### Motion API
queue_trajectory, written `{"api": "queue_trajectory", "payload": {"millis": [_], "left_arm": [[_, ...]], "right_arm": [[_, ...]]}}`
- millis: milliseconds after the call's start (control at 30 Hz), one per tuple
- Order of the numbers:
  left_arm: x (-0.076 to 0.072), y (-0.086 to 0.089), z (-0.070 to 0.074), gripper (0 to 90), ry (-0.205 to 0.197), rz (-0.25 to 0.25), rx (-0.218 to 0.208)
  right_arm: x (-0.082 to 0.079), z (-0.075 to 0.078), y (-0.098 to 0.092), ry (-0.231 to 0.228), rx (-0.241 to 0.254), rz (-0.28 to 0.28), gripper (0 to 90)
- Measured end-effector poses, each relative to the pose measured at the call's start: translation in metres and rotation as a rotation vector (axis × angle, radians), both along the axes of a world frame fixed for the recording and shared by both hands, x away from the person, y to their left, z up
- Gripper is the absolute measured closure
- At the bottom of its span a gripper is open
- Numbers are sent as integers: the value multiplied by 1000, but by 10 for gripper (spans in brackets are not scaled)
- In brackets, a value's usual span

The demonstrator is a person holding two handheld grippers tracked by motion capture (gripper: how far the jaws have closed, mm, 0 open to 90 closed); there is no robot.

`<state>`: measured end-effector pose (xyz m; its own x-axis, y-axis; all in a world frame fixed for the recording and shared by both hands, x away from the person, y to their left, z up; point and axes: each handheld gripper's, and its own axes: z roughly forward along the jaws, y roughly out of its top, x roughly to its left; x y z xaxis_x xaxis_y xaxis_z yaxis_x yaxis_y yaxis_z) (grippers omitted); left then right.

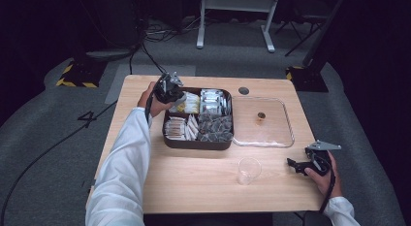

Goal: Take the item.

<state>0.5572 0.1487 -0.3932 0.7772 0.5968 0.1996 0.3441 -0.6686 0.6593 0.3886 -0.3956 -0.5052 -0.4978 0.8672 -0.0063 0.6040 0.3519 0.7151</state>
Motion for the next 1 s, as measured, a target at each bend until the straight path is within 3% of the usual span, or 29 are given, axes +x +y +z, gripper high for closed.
{"api": "queue_trajectory", "payload": {"millis": [500, 1000], "left_arm": [[-14, 4, 22, 900, -47, -16, -81], [-32, 1, 41, 900, -77, -53, -127]], "right_arm": [[0, 0, 0, -1, 0, 0, 19], [0, 0, 0, 0, 0, -1, 19]]}}
